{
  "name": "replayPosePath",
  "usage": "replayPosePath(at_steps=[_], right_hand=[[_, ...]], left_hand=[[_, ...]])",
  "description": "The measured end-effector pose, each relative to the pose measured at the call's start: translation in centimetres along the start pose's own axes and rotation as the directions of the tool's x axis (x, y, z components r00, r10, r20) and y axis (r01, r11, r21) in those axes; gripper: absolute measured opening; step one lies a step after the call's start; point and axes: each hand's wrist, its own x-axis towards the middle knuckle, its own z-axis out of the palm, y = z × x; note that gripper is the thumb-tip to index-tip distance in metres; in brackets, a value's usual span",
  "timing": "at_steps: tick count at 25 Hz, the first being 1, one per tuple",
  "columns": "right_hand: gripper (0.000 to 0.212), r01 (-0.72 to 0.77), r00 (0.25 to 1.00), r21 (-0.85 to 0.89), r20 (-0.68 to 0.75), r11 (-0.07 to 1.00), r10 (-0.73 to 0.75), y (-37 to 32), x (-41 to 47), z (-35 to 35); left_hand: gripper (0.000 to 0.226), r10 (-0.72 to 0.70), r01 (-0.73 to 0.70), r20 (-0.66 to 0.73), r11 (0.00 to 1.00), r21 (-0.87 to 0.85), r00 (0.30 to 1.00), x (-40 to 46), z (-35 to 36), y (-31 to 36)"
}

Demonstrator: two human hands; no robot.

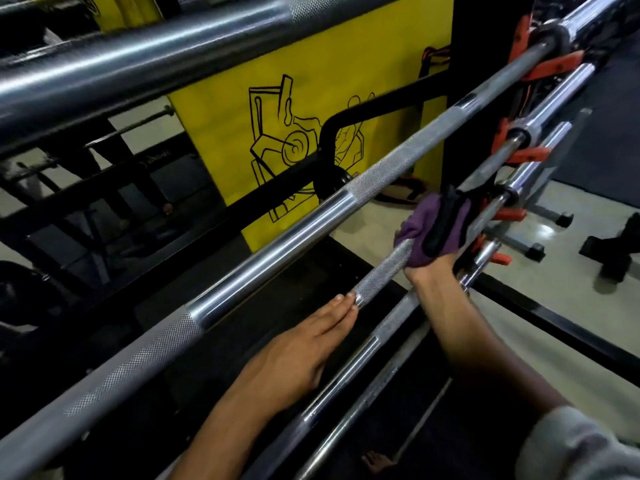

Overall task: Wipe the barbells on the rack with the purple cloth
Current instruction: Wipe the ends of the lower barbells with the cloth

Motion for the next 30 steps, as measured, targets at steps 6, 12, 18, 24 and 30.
replayPosePath(at_steps=[6, 12, 18, 24, 30], right_hand=[[0.055, -0.179, 0.981, -0.008, -0.083, 0.984, 0.178, 7.2, -9.0, -0.4], [0.051, 0.014, 1.000, -0.056, -0.010, 0.998, -0.015, -0.3, -2.4, 1.6], [0.045, -0.016, 0.999, 0.017, 0.050, 1.000, 0.015, 1.4, -5.1, 2.1], [0.045, -0.130, 0.991, -0.095, -0.049, 0.987, 0.126, 4.0, -9.4, -0.6], [0.041, -0.163, 0.983, -0.048, -0.097, 0.986, 0.158, 5.5, -13.1, -2.6]], left_hand=[[0.089, -0.003, 0.005, -0.040, 0.998, 0.061, 0.999, -0.2, 0.4, -0.3], [0.094, -0.002, 0.005, -0.032, 0.996, 0.090, 0.999, -0.4, 0.5, 0.0], [0.084, -0.022, 0.025, -0.038, 0.997, 0.074, 0.999, -0.5, 1.1, -0.8], [0.062, -0.066, 0.064, -0.141, 0.998, -0.019, 0.988, -3.8, -0.3, 0.2], [0.068, -0.211, 0.215, -0.221, 0.977, -0.006, 0.952, -18.8, 0.8, 0.1]])
